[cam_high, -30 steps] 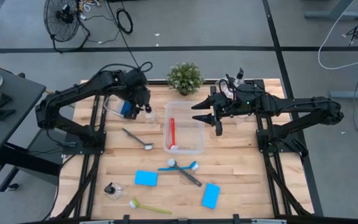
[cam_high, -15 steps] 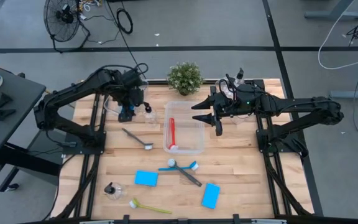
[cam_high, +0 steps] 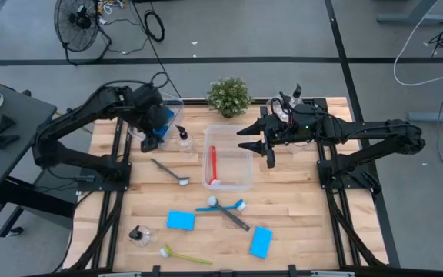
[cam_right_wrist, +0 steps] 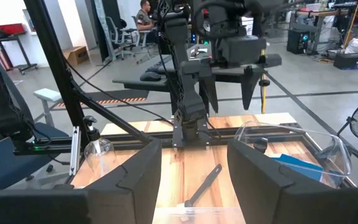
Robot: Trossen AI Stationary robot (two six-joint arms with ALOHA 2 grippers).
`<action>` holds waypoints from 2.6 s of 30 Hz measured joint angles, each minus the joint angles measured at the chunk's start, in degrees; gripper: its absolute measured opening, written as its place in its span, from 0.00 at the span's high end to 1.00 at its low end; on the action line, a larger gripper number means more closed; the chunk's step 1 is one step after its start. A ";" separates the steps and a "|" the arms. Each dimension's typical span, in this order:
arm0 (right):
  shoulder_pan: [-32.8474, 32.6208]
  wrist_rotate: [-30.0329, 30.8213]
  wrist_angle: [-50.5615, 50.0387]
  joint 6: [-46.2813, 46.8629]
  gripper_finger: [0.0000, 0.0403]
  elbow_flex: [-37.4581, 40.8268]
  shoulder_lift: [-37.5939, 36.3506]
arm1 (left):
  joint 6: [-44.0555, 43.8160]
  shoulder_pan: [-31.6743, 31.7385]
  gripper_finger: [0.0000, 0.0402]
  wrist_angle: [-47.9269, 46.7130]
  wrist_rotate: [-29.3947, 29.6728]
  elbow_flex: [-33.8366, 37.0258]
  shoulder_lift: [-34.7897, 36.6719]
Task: Pick & Place Kitchen Sink Supplies
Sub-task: Put the black soap dispenser into the right transparent bin
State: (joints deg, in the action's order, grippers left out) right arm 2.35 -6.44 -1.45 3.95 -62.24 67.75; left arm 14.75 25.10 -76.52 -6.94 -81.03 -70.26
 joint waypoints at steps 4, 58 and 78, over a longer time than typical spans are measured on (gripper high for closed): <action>0.00 -0.01 0.00 -0.04 0.54 0.00 0.00 | -2.18 -1.12 0.29 0.10 0.65 0.00 1.53; 0.04 4.48 0.07 -1.83 0.54 0.00 0.00 | -20.12 -7.51 0.29 64.32 15.95 46.54 16.02; 0.07 4.52 0.11 -2.91 0.54 0.00 0.00 | -18.13 -7.71 0.29 65.43 17.64 46.97 15.85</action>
State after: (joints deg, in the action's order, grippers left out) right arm 2.42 -1.91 -1.34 1.04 -62.24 67.75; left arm -3.38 17.39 -11.09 10.70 -34.06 -54.41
